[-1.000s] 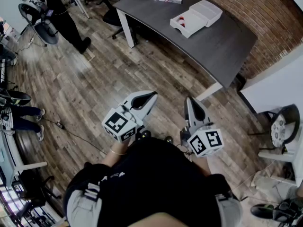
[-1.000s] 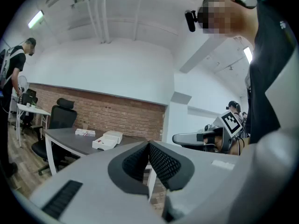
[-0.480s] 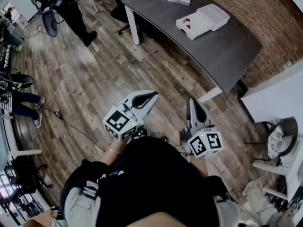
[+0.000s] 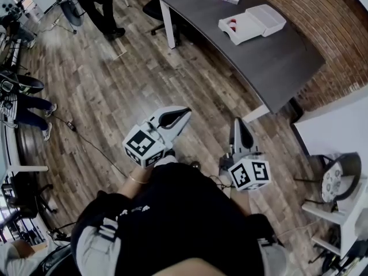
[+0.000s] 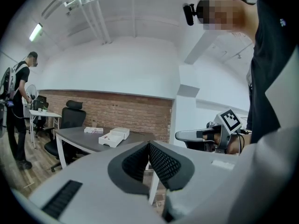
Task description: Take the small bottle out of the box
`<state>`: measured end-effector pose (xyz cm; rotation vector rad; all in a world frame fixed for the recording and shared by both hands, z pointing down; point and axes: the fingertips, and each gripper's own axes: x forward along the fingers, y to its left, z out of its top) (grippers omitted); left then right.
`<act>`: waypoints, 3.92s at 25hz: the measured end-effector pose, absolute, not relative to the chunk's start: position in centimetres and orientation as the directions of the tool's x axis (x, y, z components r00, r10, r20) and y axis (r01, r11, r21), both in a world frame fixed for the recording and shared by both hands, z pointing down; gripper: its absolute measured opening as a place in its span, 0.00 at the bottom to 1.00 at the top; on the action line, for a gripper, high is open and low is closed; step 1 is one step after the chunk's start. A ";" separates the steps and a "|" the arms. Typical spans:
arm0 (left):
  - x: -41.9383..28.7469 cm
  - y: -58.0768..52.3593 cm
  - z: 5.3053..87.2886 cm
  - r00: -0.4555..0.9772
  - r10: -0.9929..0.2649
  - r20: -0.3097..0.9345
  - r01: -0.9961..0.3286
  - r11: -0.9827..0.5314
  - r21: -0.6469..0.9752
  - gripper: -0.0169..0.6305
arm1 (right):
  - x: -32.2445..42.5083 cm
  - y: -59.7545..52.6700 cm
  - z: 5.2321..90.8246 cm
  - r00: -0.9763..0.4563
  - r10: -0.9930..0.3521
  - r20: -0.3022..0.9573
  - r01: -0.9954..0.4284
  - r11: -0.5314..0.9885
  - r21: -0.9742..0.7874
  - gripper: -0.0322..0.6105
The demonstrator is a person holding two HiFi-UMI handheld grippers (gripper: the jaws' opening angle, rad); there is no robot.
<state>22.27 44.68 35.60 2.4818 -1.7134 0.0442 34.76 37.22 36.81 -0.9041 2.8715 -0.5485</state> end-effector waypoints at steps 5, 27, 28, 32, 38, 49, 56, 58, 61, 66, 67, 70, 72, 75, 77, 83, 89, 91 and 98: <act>22.8 45.0 35.7 0.342 -0.933 0.109 -0.938 -0.332 0.099 0.03 | 35.2 37.1 37.4 -0.829 -0.558 0.034 -0.528 0.762 -0.376 0.05; 15.6 33.2 35.9 0.499 -0.864 0.070 -0.863 -0.488 0.129 0.03 | 29.6 28.4 36.5 -0.728 -0.685 0.028 -0.651 0.679 -0.340 0.05; 15.0 32.5 35.9 0.507 -0.860 0.068 -0.859 -0.496 0.127 0.03 | 29.0 27.8 36.5 -0.723 -0.690 0.028 -0.657 0.674 -0.339 0.05; 12.0 30.1 36.2 0.526 -0.848 0.072 -0.849 -0.517 0.113 0.03 | 26.1 25.4 36.2 -0.709 -0.704 0.024 -0.670 0.664 -0.333 0.05; 7.1 27.4 35.7 0.535 -0.844 0.042 -0.842 -0.529 0.112 0.03 | 21.3 23.0 36.0 -0.700 -0.713 0.026 -0.680 0.656 -0.327 0.05; 0.2 24.3 36.3 0.570 -0.821 0.042 -0.817 -0.559 0.143 0.03 | 14.6 20.3 36.2 -0.667 -0.744 0.040 -0.715 0.624 -0.316 0.08; -2.1 23.2 36.9 0.589 -0.807 0.040 -0.802 -0.577 0.157 0.03 | 12.7 19.0 36.5 -0.641 -0.765 0.057 -0.741 0.598 -0.306 0.08; -2.7 23.2 37.3 0.589 -0.806 0.047 -0.801 -0.577 0.158 0.03 | 12.4 18.7 36.7 -0.637 -0.768 0.066 -0.745 0.591 -0.308 0.08; -3.6 22.8 37.2 0.580 -0.814 0.043 -0.806 -0.565 0.173 0.03 | 11.9 18.1 37.0 -0.633 -0.770 0.077 -0.749 0.584 -0.313 0.08; -4.7 21.3 37.7 0.574 -0.818 0.050 -0.810 -0.557 0.184 0.03 | 11.4 16.2 37.3 -0.627 -0.774 0.089 -0.755 0.574 -0.317 0.08; -4.7 20.9 37.7 0.575 -0.817 0.052 -0.809 -0.557 0.186 0.03 | 11.4 15.7 37.5 -0.626 -0.774 0.094 -0.754 0.571 -0.324 0.08; -5.2 19.5 38.1 0.571 -0.819 0.062 -0.812 -0.552 0.192 0.03 | 11.1 13.9 38.0 -0.626 -0.773 0.104 -0.751 0.562 -0.346 0.08; -5.8 18.1 38.2 0.565 -0.822 0.069 -0.817 -0.545 0.190 0.03 | 10.7 12.1 38.0 -0.629 -0.771 0.098 -0.747 0.565 -0.350 0.08; -6.8 15.4 38.0 0.559 -0.826 0.072 -0.822 -0.541 0.181 0.03 | 9.8 9.0 37.9 -0.631 -0.770 0.088 -0.744 0.569 -0.351 0.09; -7.5 13.4 37.9 0.560 -0.825 0.073 -0.822 -0.542 0.174 0.03 | 9.1 7.0 38.0 -0.632 -0.770 0.086 -0.742 0.570 -0.353 0.10; -8.6 6.9 37.9 0.572 -0.816 0.086 -0.815 -0.554 0.171 0.03 | 8.2 0.8 38.8 -0.621 -0.776 0.108 -0.753 0.553 -0.355 0.11; -8.3 0.7 37.9 0.597 -0.797 0.094 -0.797 -0.576 0.183 0.03 | 8.4 -5.0 39.8 -0.599 -0.784 0.162 -0.776 0.519 -0.359 0.11; -8.1 -1.2 38.0 0.605 -0.791 0.096 -0.791 -0.583 0.184 0.03 | 8.6 -6.8 39.9 -0.592 -0.787 0.173 -0.784 0.512 -0.350 0.11; -6.6 -7.7 38.3 0.636 -0.766 0.091 -0.767 -0.615 0.181 0.03 | 9.9 -12.3 41.0 -0.568 -0.796 0.207 -0.803 0.482 -0.349 0.11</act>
